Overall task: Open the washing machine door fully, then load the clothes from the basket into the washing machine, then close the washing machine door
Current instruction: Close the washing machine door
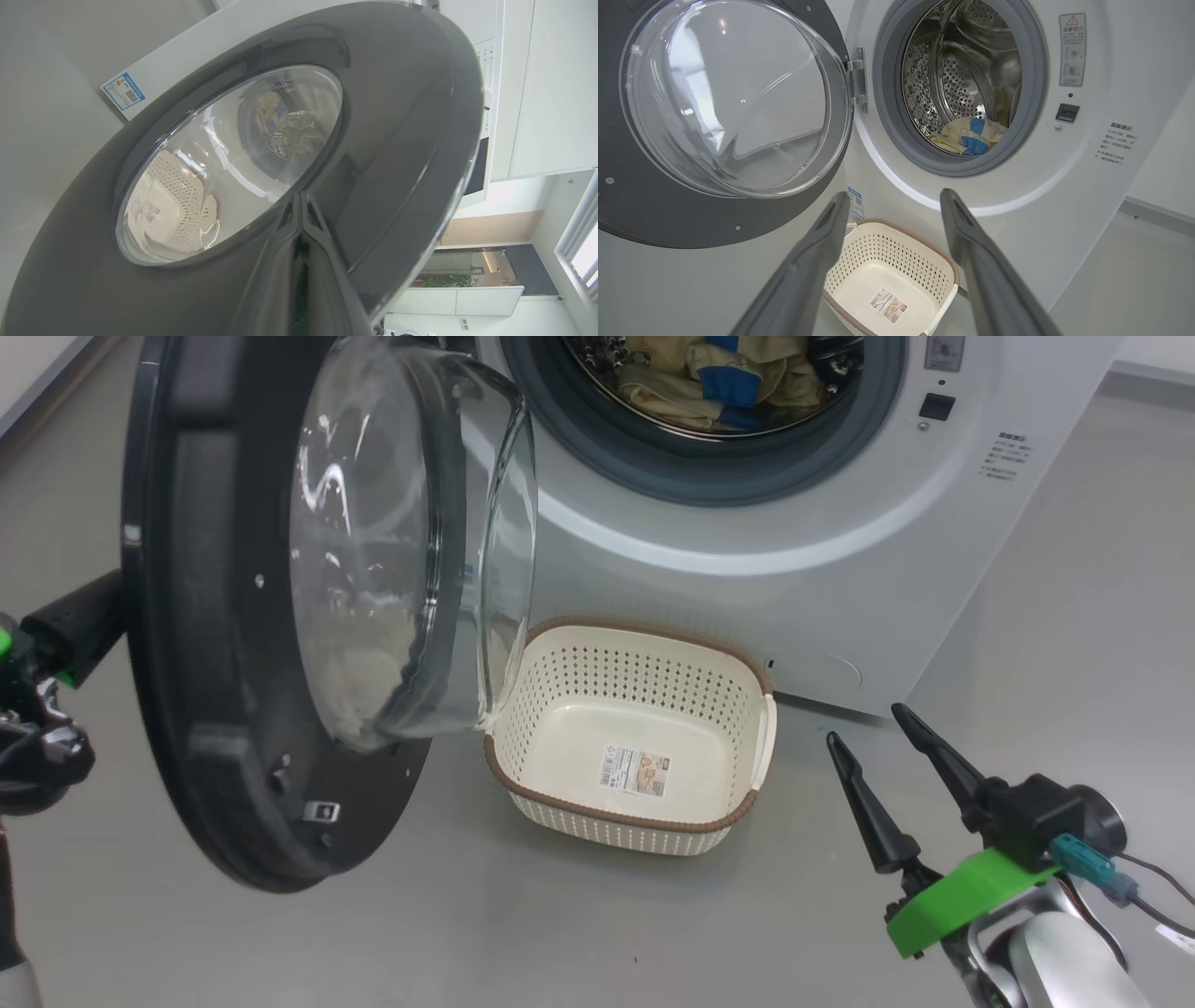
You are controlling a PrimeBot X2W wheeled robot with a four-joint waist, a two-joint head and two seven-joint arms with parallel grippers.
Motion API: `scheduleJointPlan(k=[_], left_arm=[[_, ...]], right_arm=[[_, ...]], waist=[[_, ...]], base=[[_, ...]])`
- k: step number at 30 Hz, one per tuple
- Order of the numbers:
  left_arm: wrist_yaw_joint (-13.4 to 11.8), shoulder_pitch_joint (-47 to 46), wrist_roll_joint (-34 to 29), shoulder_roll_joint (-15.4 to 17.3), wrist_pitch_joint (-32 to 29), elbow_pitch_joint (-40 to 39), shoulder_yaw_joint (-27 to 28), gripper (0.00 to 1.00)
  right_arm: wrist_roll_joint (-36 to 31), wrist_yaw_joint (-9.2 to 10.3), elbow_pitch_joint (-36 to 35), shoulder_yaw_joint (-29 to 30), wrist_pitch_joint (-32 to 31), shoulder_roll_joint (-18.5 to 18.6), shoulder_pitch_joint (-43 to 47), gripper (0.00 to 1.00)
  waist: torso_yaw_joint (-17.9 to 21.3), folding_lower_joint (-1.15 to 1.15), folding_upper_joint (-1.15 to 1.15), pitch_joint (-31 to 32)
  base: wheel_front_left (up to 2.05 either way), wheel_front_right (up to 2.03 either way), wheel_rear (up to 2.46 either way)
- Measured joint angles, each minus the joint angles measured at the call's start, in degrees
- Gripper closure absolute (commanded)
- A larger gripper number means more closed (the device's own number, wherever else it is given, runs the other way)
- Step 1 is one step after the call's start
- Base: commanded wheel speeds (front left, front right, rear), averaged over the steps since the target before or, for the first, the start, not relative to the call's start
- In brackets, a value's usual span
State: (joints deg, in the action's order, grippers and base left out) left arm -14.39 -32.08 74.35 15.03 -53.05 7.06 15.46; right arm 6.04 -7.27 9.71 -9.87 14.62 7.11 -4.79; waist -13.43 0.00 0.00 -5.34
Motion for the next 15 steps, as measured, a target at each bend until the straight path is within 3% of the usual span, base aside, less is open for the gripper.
scheduleJointPlan(k=[15], left_arm=[[0.0,2.0,0.8,-8.3,1.0,-4.2,-5.1,1.00]], right_arm=[[0.0,0.00,-0.1,0.8,0.0,-0.8,1.1,0.00]], waist=[[3.6,0.00,0.00,1.1]], base=[[0.00,0.00,0.00]])
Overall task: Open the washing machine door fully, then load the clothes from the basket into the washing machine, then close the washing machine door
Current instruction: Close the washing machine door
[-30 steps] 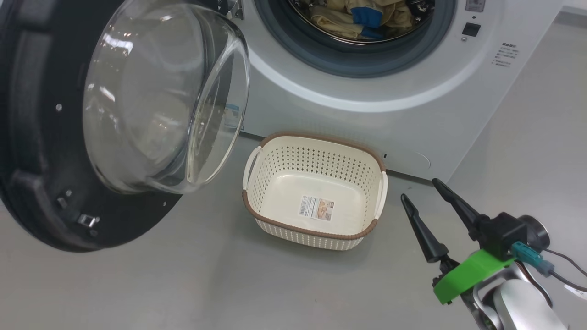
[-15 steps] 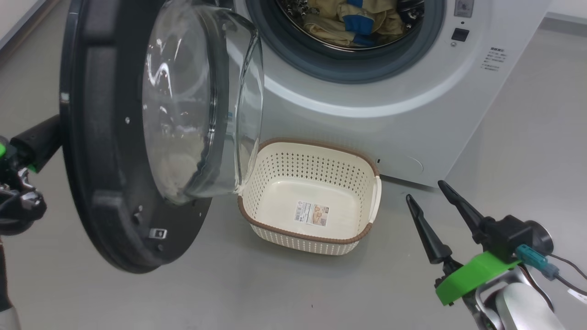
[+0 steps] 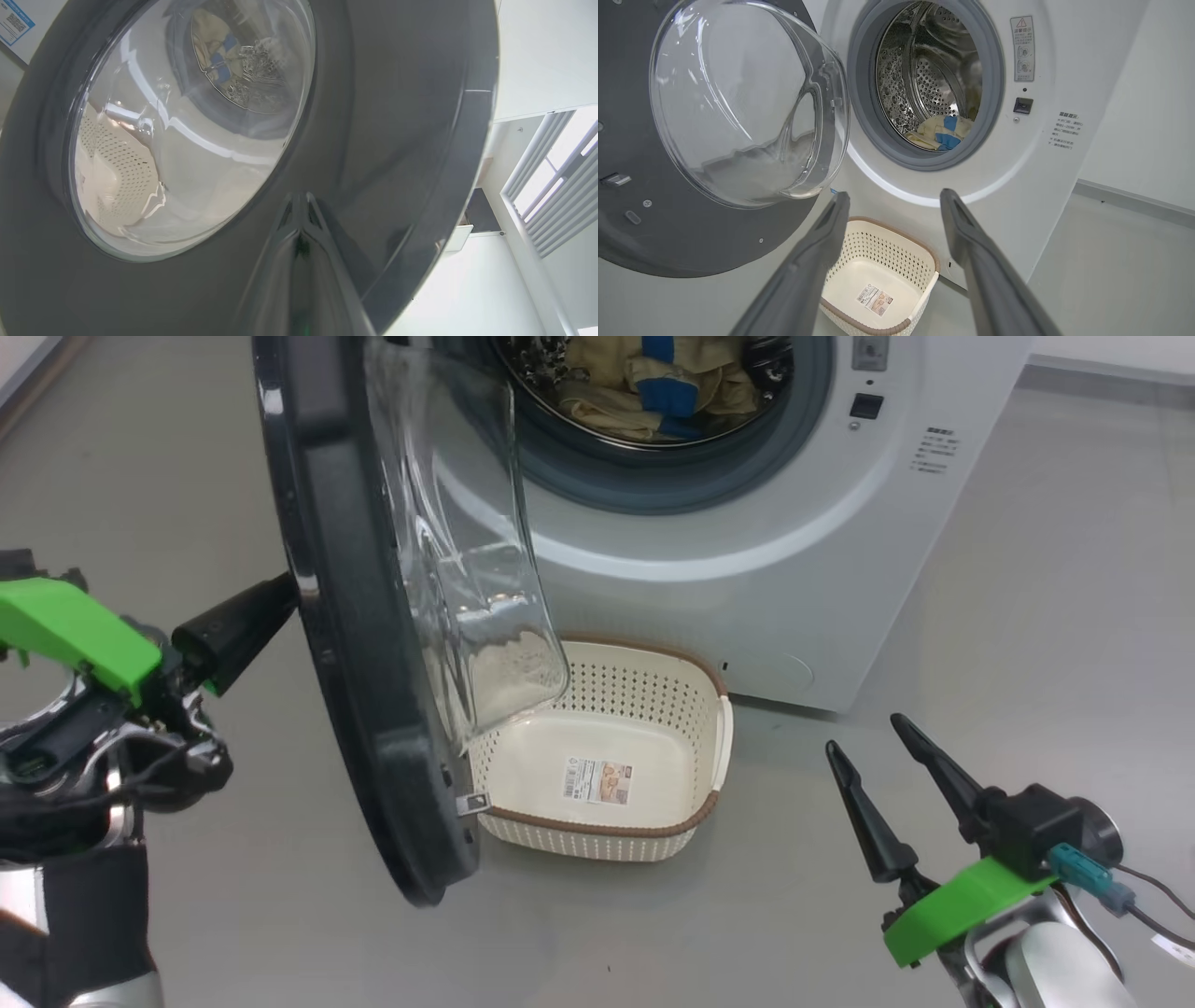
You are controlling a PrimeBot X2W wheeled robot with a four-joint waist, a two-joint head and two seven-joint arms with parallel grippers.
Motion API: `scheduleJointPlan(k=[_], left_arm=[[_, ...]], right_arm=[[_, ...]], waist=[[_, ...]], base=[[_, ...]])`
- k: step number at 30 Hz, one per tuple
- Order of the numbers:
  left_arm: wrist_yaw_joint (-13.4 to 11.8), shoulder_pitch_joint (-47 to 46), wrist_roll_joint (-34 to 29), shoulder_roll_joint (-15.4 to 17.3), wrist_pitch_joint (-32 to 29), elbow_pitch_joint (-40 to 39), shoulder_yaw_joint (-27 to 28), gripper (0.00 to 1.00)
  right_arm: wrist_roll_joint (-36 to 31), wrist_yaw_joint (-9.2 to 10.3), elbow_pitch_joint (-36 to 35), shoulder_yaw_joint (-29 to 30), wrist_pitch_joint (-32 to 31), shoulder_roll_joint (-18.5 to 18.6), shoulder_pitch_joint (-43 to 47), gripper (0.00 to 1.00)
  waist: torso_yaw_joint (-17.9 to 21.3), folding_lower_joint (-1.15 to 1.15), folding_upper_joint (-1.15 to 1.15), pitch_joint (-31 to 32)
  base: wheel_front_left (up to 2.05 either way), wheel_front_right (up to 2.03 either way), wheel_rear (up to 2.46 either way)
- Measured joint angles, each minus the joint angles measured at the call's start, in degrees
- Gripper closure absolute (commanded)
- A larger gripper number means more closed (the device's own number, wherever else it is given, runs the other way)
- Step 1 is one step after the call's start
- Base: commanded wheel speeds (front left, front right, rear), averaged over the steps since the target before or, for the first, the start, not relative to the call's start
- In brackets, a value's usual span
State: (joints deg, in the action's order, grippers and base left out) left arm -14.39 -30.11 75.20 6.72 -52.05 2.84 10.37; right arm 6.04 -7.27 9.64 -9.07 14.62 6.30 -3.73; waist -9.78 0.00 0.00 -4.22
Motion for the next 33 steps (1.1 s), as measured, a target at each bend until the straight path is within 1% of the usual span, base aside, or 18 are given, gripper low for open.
scheduleJointPlan(k=[4,9,11,16,20,24,29,33], left_arm=[[0.0,0.0,-0.1,-1.3,2.2,0.9,-0.6,1.00],[0.1,0.0,0.0,-2.6,4.8,3.8,-0.6,1.00],[0.2,0.0,0.5,-3.5,6.7,5.7,-0.6,1.00],[0.8,-0.1,1.7,-4.2,9.4,9.1,-2.1,1.00],[1.9,-0.9,3.6,-4.6,11.9,12.5,-3.8,1.00],[3.8,-2.0,5.6,-4.6,14.9,15.7,-5.9,1.00],[6.2,-3.5,11.2,-4.7,19.4,19.6,-9.3,1.00],[8.1,-5.4,13.6,-4.7,22.5,22.4,-12.0,1.00]], right_arm=[[0.0,-0.01,0.0,0.0,0.0,-0.1,0.0,0.00],[0.0,0.00,0.1,0.2,0.0,-0.1,0.1,0.00],[0.0,0.00,0.1,0.3,0.0,-0.1,0.4,0.00],[0.0,0.00,0.2,0.3,0.0,0.0,1.8,0.00],[0.0,0.00,0.2,0.2,0.0,0.0,2.1,0.00],[0.0,0.00,0.2,0.1,0.0,0.1,2.1,0.00],[0.0,0.00,0.3,-0.2,0.0,0.1,2.2,0.00],[0.0,0.00,0.4,-0.4,0.0,0.3,2.2,0.00]], waist=[[1.8,0.00,0.00,0.3],[4.2,0.00,0.00,0.8],[5.5,0.00,0.00,1.3],[7.4,0.00,0.00,2.0],[8.6,0.00,0.00,2.4],[9.9,0.00,0.00,2.7],[11.5,0.00,0.00,2.8],[12.7,0.00,0.00,2.8]], base=[[0.00,0.00,0.00],[0.00,0.00,0.00],[0.00,0.00,0.00],[0.00,0.00,0.00],[0.00,0.00,0.00],[0.00,0.00,0.00],[0.00,0.00,0.00],[0.00,0.00,0.00]])
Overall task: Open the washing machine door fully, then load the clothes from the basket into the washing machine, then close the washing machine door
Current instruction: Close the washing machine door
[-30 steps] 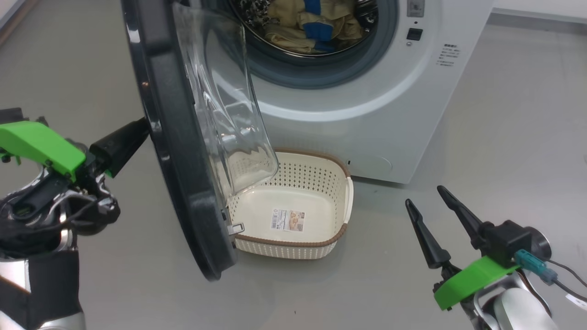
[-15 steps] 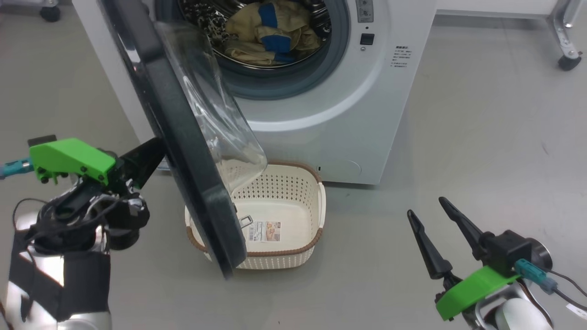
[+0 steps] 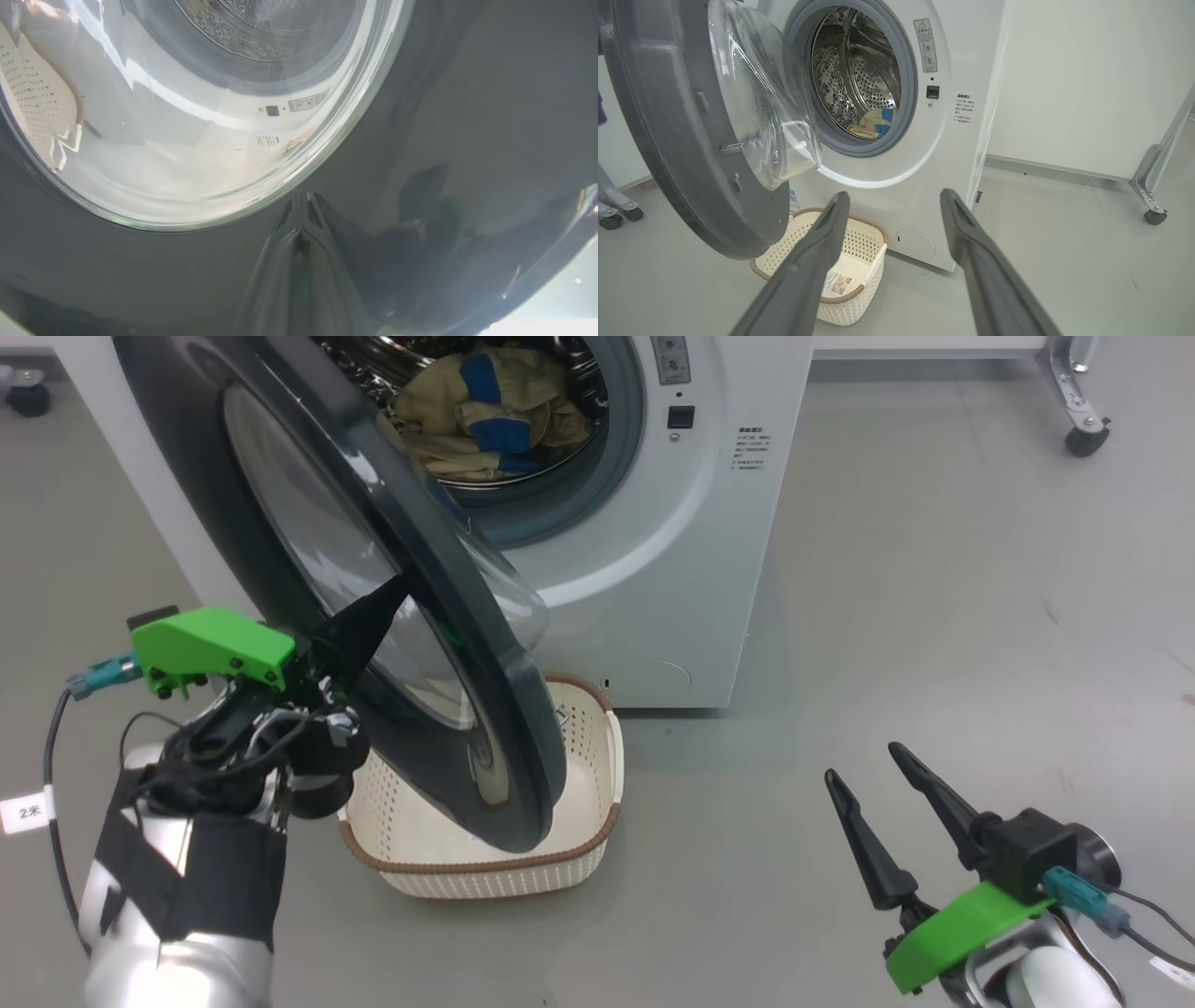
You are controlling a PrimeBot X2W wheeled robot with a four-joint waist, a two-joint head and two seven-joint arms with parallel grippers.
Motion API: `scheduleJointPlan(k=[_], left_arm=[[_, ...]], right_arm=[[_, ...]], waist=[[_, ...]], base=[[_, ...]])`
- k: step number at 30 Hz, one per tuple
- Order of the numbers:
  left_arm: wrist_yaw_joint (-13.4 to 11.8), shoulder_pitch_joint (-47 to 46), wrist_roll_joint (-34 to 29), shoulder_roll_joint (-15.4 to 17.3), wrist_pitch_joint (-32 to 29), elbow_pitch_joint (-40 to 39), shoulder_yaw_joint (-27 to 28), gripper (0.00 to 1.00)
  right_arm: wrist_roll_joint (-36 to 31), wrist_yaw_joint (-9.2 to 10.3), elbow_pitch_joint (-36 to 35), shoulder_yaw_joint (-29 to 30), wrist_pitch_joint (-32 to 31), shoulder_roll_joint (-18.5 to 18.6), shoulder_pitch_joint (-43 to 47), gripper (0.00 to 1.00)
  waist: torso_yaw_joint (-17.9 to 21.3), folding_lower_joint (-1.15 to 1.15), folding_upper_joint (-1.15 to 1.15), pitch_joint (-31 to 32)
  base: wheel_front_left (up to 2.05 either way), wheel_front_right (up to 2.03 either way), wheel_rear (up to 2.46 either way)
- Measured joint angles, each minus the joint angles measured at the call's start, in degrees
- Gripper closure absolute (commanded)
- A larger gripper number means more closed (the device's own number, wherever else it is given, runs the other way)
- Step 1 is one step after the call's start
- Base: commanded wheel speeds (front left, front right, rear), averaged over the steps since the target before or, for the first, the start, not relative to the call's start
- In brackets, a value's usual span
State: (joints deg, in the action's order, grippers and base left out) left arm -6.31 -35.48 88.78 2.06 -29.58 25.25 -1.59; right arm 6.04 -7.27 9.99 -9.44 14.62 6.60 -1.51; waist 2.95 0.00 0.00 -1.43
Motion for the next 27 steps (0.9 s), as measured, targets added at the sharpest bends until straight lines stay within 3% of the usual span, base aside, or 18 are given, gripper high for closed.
scheduleJointPlan(k=[17,27], left_arm=[[8.9,-6.8,5.1,-0.2,10.5,12.7,-8.2,1.00],[12.2,-10.9,7.6,-0.4,16.1,20.0,-11.7,1.00]], right_arm=[[0.0,0.00,0.2,-0.5,0.0,1.0,0.1,0.00],[0.1,0.00,0.4,-0.9,0.0,1.3,0.1,0.00]], waist=[[3.5,0.00,0.00,-0.1],[4.4,0.00,0.00,-0.1]], base=[[0.00,0.00,0.00],[0.00,0.00,0.00]])
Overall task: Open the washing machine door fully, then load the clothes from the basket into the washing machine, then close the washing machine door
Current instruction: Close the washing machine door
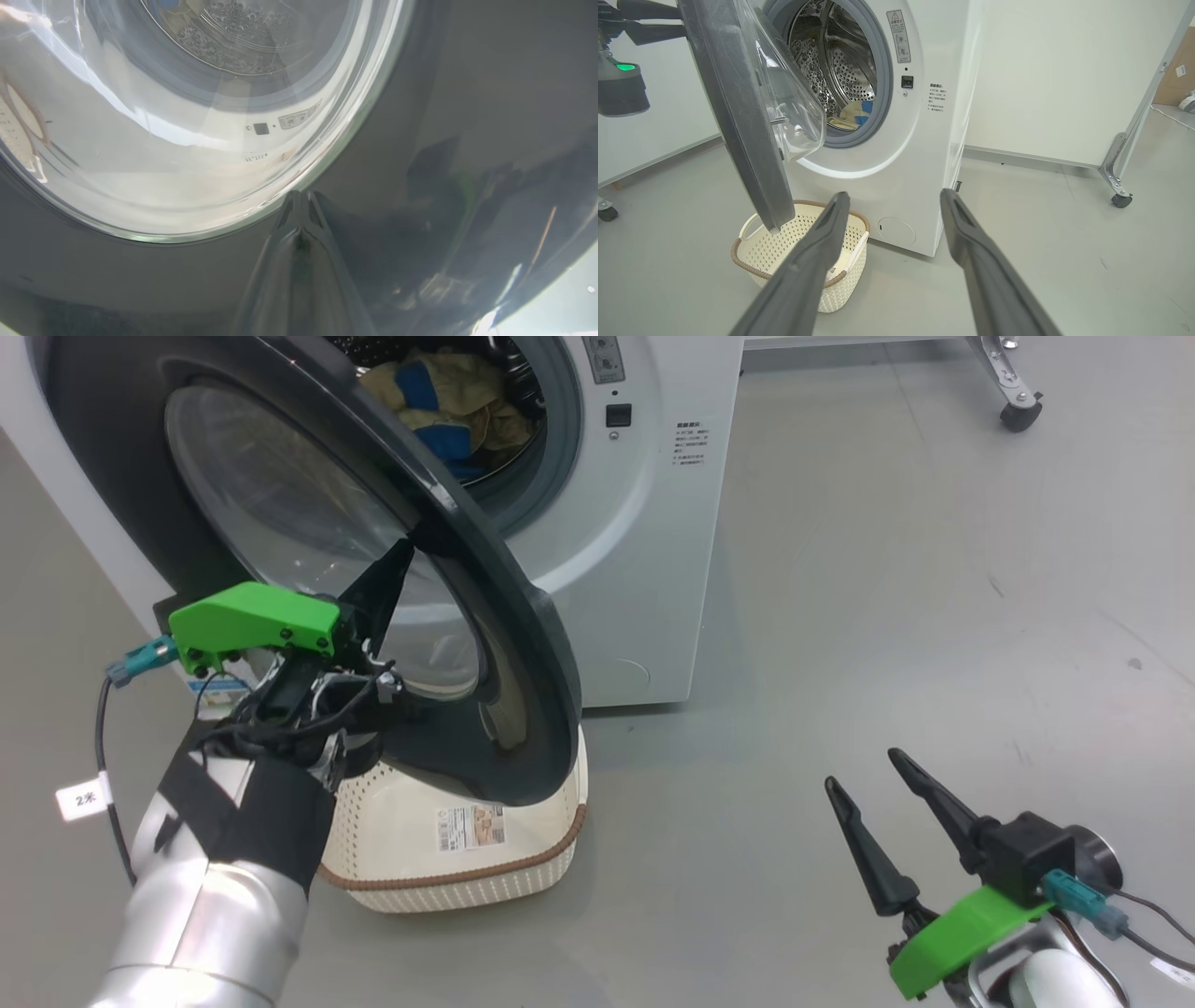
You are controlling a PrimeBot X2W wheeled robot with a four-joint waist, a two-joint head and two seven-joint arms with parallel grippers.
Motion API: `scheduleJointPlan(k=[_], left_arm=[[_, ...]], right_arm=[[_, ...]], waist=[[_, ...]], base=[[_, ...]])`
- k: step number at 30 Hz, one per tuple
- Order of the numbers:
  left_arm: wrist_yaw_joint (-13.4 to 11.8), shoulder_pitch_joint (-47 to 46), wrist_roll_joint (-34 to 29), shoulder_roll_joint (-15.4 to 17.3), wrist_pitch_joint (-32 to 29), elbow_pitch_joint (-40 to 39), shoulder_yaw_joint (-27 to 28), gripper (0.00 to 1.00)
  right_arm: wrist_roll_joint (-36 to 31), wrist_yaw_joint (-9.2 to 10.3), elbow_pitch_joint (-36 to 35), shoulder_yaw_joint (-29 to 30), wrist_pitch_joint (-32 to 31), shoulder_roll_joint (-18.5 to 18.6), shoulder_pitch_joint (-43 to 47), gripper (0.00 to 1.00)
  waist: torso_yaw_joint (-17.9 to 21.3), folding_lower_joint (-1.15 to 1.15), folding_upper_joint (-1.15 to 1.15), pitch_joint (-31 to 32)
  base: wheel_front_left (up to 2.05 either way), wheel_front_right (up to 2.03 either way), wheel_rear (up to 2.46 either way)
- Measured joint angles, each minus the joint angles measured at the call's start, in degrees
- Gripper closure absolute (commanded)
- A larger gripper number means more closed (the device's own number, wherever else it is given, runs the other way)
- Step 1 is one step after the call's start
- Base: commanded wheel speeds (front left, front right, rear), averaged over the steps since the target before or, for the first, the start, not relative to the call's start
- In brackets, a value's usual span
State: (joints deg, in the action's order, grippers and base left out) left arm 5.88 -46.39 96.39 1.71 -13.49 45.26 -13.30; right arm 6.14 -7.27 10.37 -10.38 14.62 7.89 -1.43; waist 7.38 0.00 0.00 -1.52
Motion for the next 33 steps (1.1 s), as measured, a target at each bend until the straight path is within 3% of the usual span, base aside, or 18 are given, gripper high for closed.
scheduleJointPlan(k=[14,19,22,23,25,30,33], left_arm=[[1.1,-2.1,1.0,0.0,3.0,5.0,-1.9,1.00],[1.2,-2.1,-3.3,0.5,6.1,4.9,-4.1,1.00],[1.2,-2.1,-9.5,2.0,9.9,5.5,-7.8,0.67],[1.2,-2.1,-11.1,2.6,11.1,5.9,-8.6,0.52],[1.2,-2.1,-14.6,3.6,14.2,6.6,-10.5,0.00],[1.1,-1.9,-23.7,6.0,21.1,7.9,-15.9,0.00],[-0.5,-1.5,-28.2,7.0,24.9,8.6,-18.5,0.00]], right_arm=[[0.0,0.00,0.1,-0.3,0.0,0.3,0.0,0.00],[0.0,0.00,0.1,-0.2,0.0,0.3,0.1,0.00],[0.0,0.00,0.1,0.2,0.0,0.3,0.3,0.00],[0.0,0.00,0.0,0.4,0.0,0.3,0.5,0.00],[0.0,0.00,0.0,0.9,0.0,0.3,1.1,0.00],[0.0,0.00,-0.1,1.3,0.0,0.3,2.0,0.00],[-0.1,0.00,-0.2,1.4,0.0,0.2,2.1,0.00]], waist=[[0.9,0.00,0.00,0.2],[0.6,0.00,0.00,0.5],[0.2,0.00,0.00,0.7],[0.0,0.00,0.00,0.8],[-0.4,0.00,0.00,0.9],[-1.5,0.00,0.00,1.2],[-1.9,0.00,0.00,1.3]], base=[[0.00,0.00,0.00],[0.00,0.00,0.00],[0.00,0.00,0.00],[0.00,0.00,0.00],[0.00,0.00,0.00],[0.00,0.00,0.00],[0.00,0.00,0.00]])
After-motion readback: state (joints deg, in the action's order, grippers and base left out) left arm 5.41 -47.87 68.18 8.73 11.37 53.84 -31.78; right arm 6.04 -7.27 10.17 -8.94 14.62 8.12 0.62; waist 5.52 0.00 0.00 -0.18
